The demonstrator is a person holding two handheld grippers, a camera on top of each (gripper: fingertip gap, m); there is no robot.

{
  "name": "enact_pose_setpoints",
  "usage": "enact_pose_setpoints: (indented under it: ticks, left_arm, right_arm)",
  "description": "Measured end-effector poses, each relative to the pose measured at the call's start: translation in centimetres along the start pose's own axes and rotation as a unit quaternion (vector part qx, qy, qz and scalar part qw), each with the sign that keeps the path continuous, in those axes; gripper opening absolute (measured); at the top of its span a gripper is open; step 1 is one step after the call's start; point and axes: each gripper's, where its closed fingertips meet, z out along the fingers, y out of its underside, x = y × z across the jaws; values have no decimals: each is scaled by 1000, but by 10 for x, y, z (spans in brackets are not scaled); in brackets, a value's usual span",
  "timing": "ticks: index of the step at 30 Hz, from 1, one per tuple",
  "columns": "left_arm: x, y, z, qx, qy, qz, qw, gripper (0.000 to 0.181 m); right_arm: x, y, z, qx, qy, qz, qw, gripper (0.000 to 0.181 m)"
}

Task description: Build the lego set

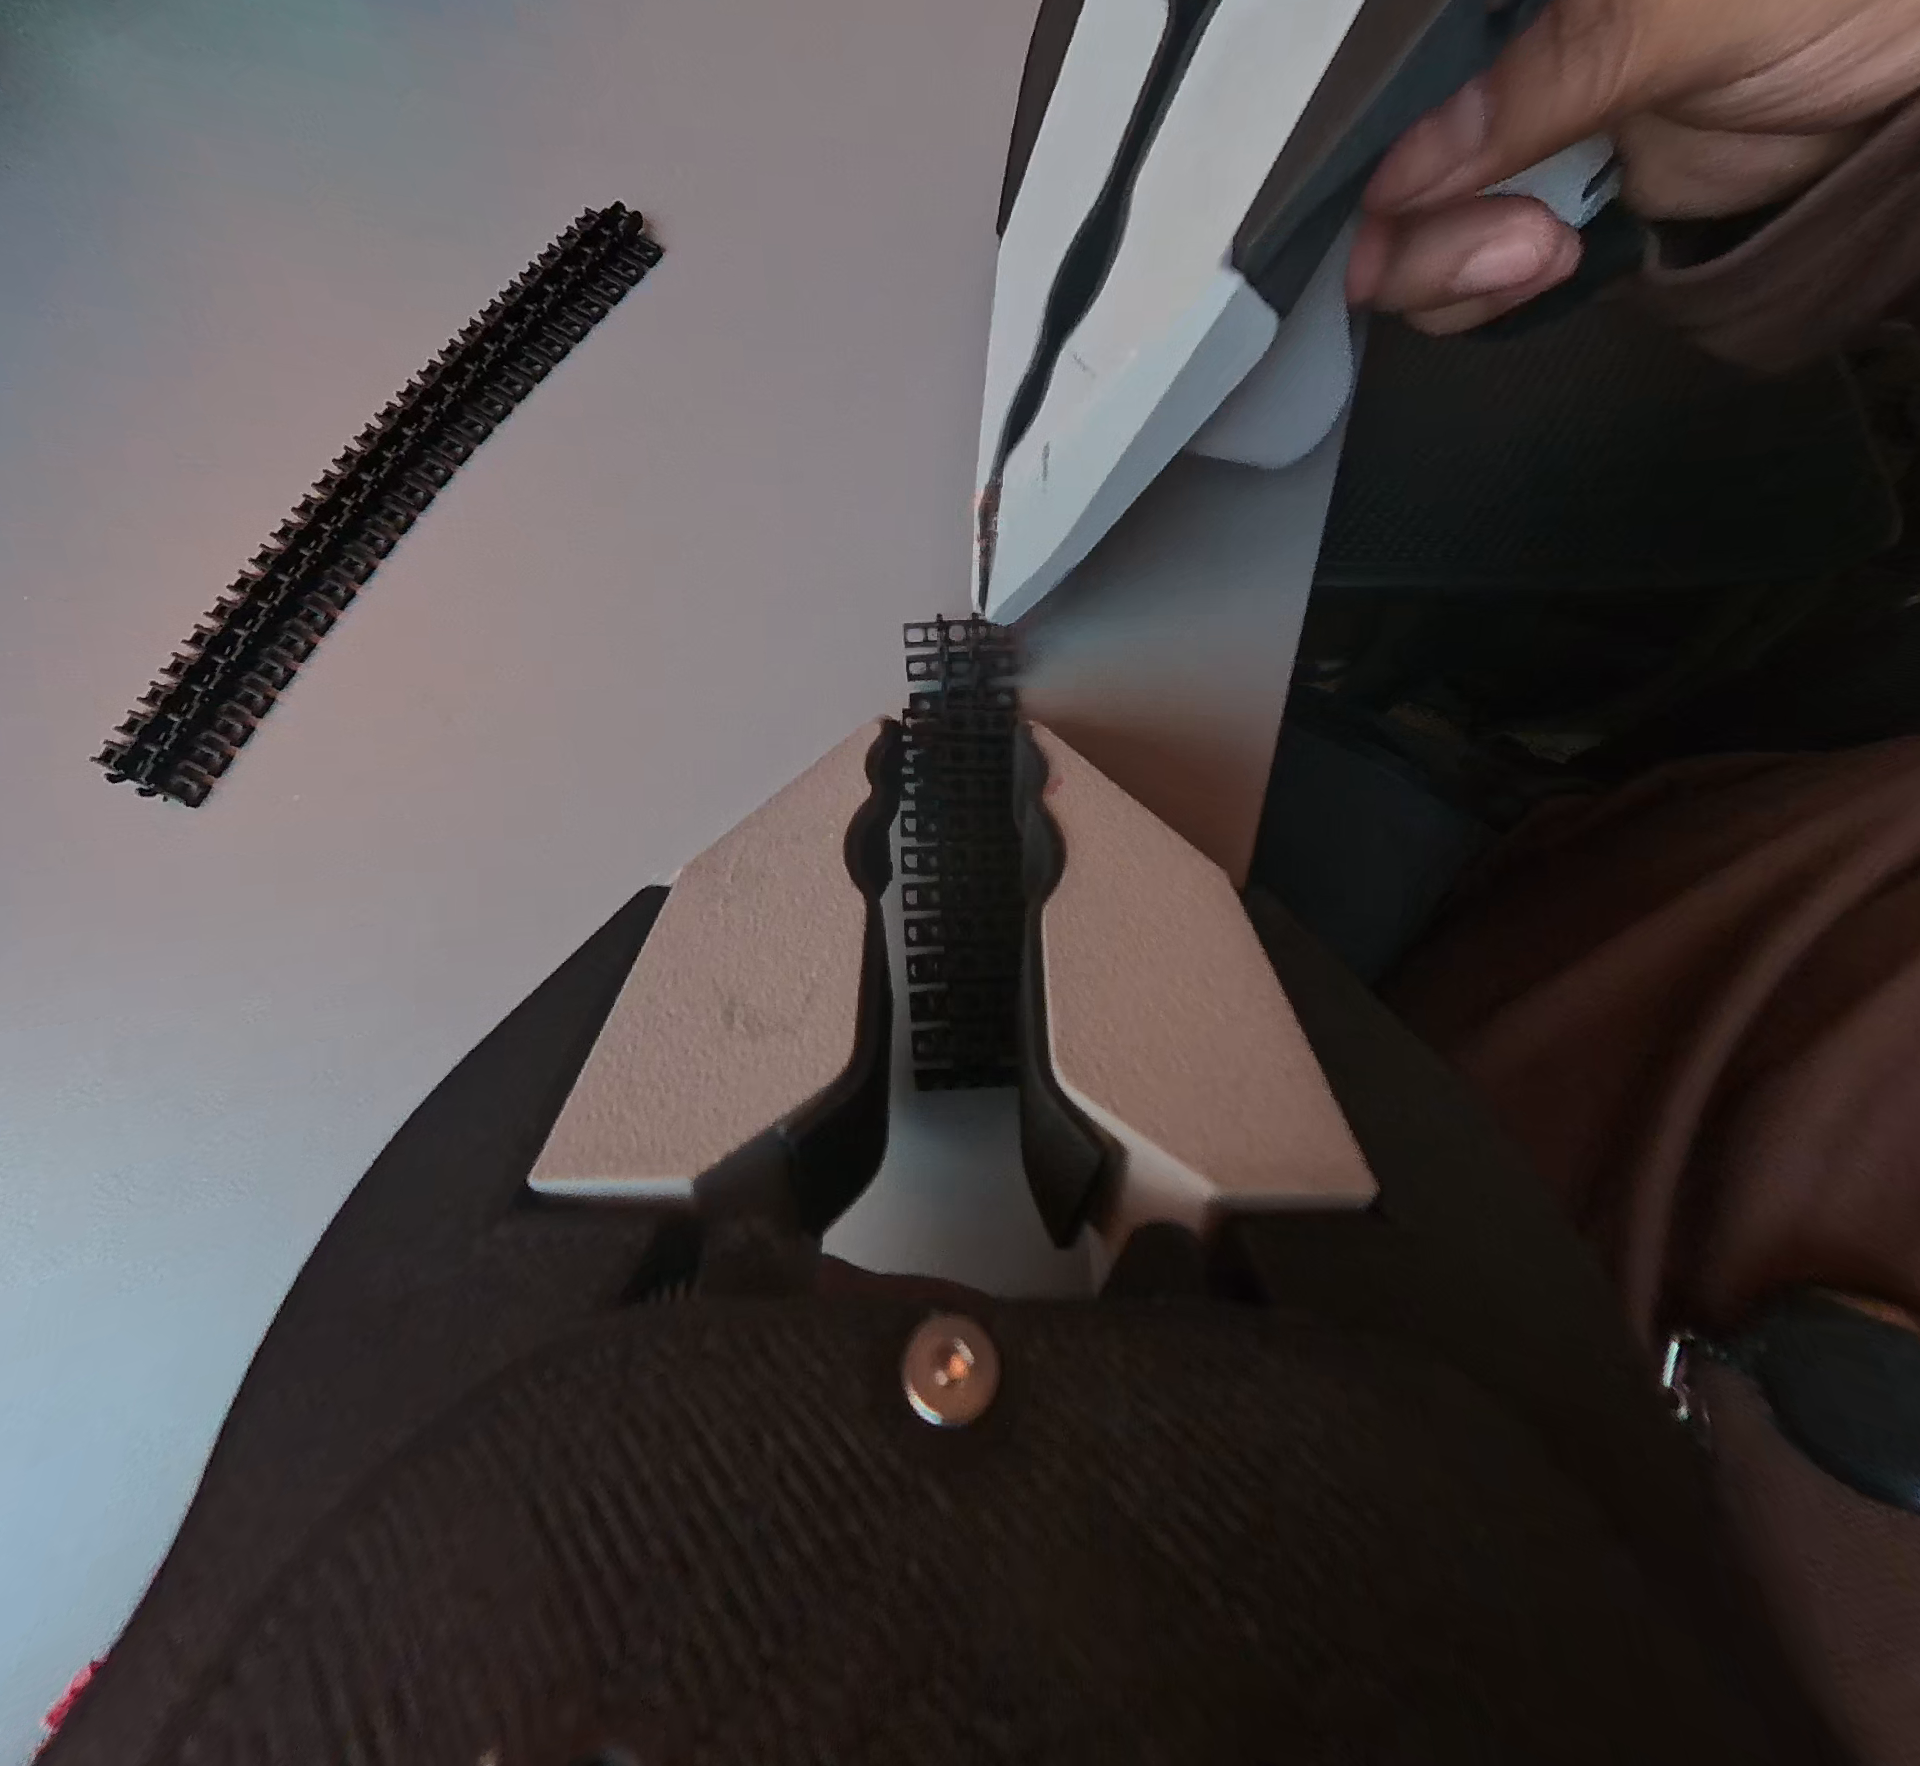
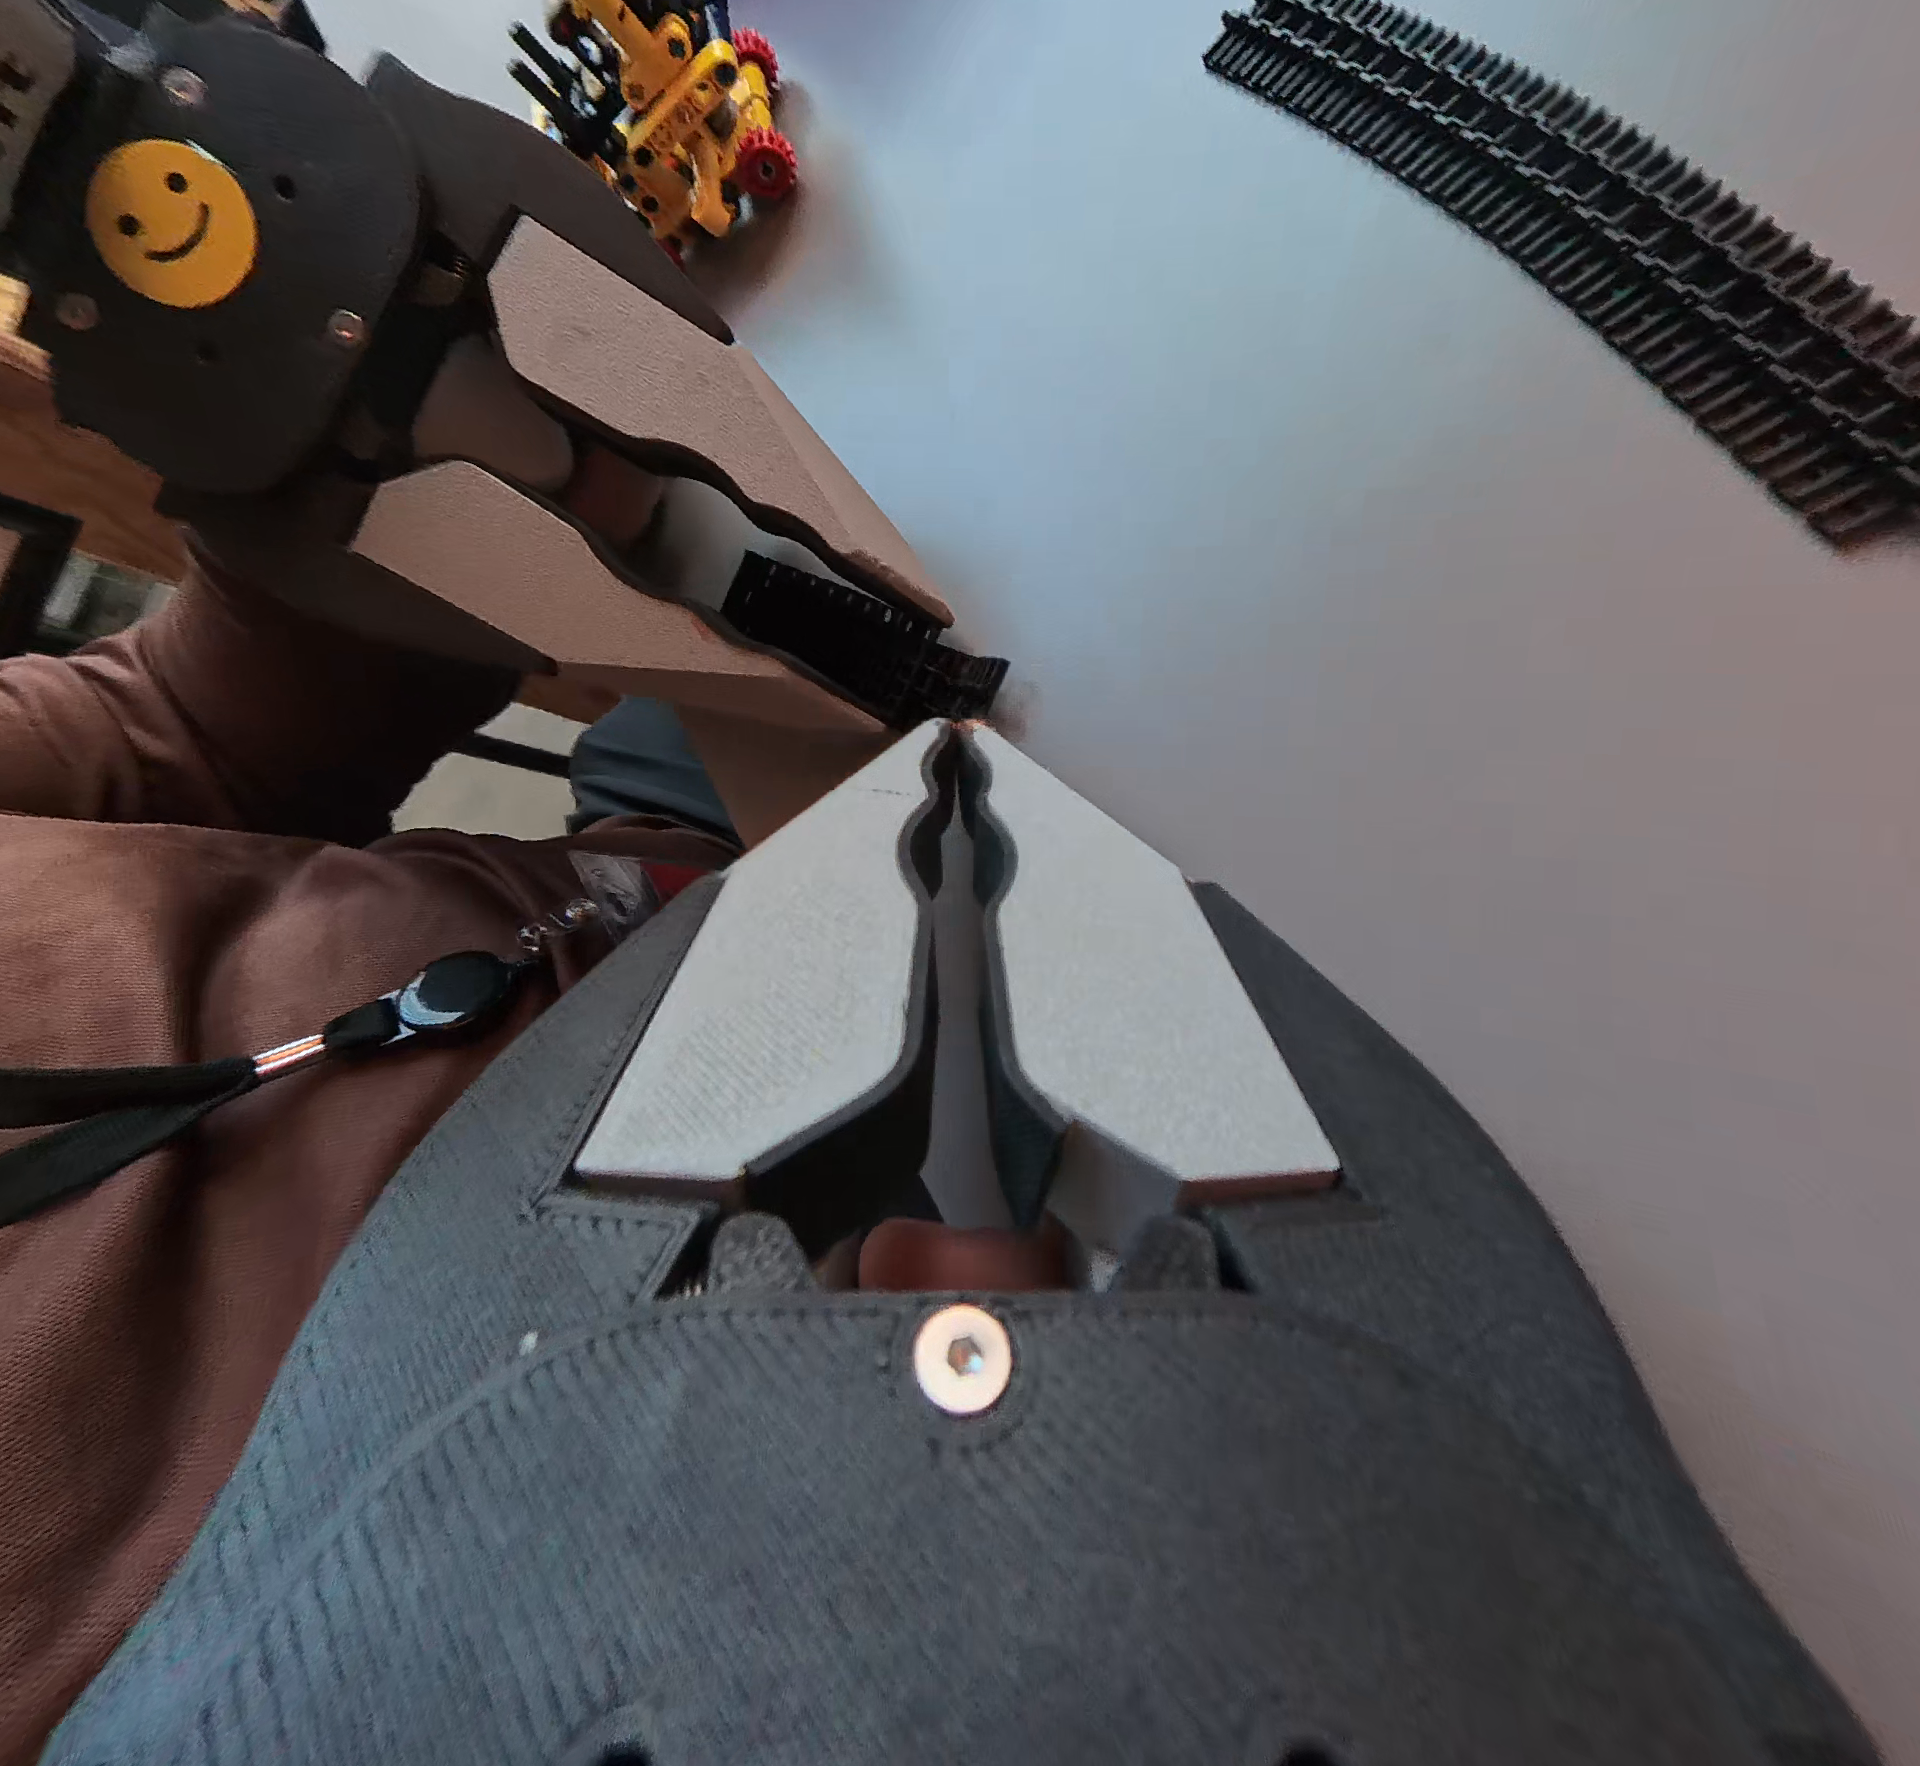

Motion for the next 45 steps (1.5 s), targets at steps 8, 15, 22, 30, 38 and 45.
enact_pose_setpoints:
  ticks: [8,15,22,30,38,45]
  left_arm:
    - [0,0,0,0,-1,2,1000,18]
    - [0,0,0,0,-6,3,1000,18]
    - [-2,1,-1,0,-27,15,1000,18]
    - [13,13,-14,-3,40,11,999,18]
    - [20,19,-21,-15,56,30,998,18]
    - [24,23,-53,-18,48,42,998,26]
  right_arm:
    - [-5,1,9,-2,-28,21,999,0]
    - [14,-1,-6,-5,70,-1,998,7]
    - [4,0,7,0,87,-13,996,7]
    - [-15,11,11,-20,-16,9,1000,3]
    - [-25,12,12,-30,25,-109,993,17]
    - [-32,18,18,-37,41,-188,981,20]
